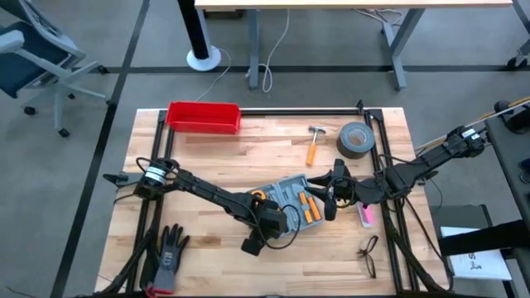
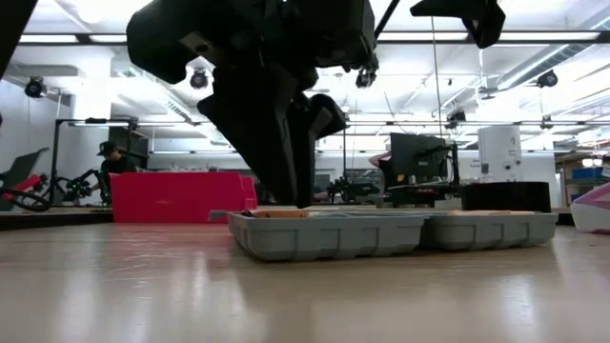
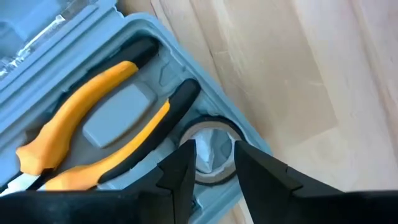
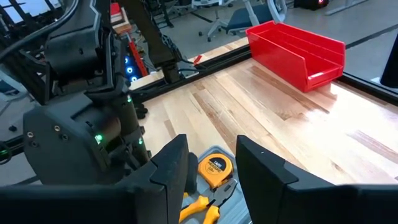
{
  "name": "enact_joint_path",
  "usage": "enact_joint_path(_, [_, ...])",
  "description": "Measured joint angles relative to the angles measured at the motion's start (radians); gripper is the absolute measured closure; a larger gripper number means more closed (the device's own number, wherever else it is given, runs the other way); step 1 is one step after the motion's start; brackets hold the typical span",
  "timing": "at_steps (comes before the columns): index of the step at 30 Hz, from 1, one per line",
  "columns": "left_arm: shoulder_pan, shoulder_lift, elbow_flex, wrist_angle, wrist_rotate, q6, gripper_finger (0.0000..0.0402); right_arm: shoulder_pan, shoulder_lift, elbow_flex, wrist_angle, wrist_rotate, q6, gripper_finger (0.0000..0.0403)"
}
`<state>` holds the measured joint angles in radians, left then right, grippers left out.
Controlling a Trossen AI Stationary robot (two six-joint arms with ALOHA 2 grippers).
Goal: Prefit tool cases
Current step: Put the electrical tape into the gray toolbox, then put the hammer into the gray toolbox
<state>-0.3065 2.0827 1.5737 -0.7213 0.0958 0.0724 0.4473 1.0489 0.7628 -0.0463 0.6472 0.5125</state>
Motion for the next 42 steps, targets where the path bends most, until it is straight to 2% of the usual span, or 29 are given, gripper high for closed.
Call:
enact_joint_path(6, [0.0, 0.006, -0.033, 0.047, -0.019, 0.039, 0.0271, 0.0, 0.0, 0.0, 0.0, 0.0, 0.0, 0.0276])
enact_joint_path(14, [0.002, -0.003, -0.149, 0.17, 0.009, 0.073, 0.0252, 0.0, 0.0, 0.0, 0.0, 0.0, 0.0, 0.0272])
enact_joint_path(21, [0.001, -0.025, -0.11, 0.12, 0.006, 0.041, 0.0251, 0.0, 0.0, 0.0, 0.0, 0.0, 0.0, 0.0283])
enact_joint_path(26, [0.004, -0.046, -0.051, 0.088, -0.052, 0.033, 0.0259, 0.0, 0.0, 0.0, 0.0, 0.008, 0.0, 0.0279])
enact_joint_path(29, [0.018, -0.047, -0.041, 0.093, -0.069, -0.018, 0.0262, 0.0, 0.0, 0.0, 0.0, 0.01, 0.0, 0.0271])
enact_joint_path(34, [0.066, -0.045, -0.036, 0.156, -0.144, -0.211, 0.0267, 0.0, 0.0, 0.0, -0.001, 0.054, -0.007, 0.0263])
enact_joint_path(42, [0.145, -0.042, -0.037, 0.269, -0.15, -0.359, 0.0279, -0.002, 0.0, 0.0, -0.037, 0.09, -0.011, 0.0267])
